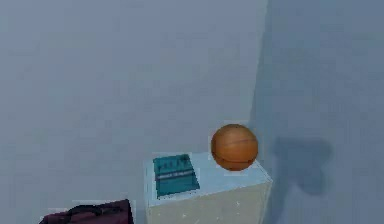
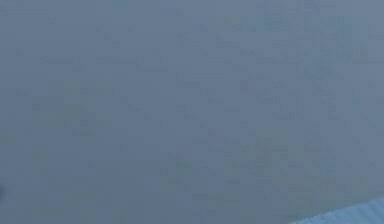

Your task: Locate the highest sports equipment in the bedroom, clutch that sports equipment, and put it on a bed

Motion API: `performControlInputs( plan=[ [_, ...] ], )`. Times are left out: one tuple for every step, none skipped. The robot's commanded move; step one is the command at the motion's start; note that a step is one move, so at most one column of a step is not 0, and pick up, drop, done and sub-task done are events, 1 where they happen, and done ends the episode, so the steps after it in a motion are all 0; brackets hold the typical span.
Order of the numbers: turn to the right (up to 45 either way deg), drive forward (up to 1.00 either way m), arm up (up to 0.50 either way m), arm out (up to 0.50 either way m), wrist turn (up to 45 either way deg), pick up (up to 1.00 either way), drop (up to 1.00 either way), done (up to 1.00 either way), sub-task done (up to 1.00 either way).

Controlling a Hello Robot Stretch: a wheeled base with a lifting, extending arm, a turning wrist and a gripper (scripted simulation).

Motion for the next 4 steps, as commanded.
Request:
performControlInputs(
  plan=[
    [-45.0,0.00,0.00,0.00,0.0,0.00,0.00,0.00,0.00],
    [-27.0,0.00,0.00,0.00,0.0,0.00,0.00,0.00,0.00],
    [0.0,0.00,0.50,0.00,0.0,0.00,0.00,0.00,0.00],
    [0.0,0.00,0.38,0.00,0.0,0.00,0.00,0.00,0.00]
  ],
)
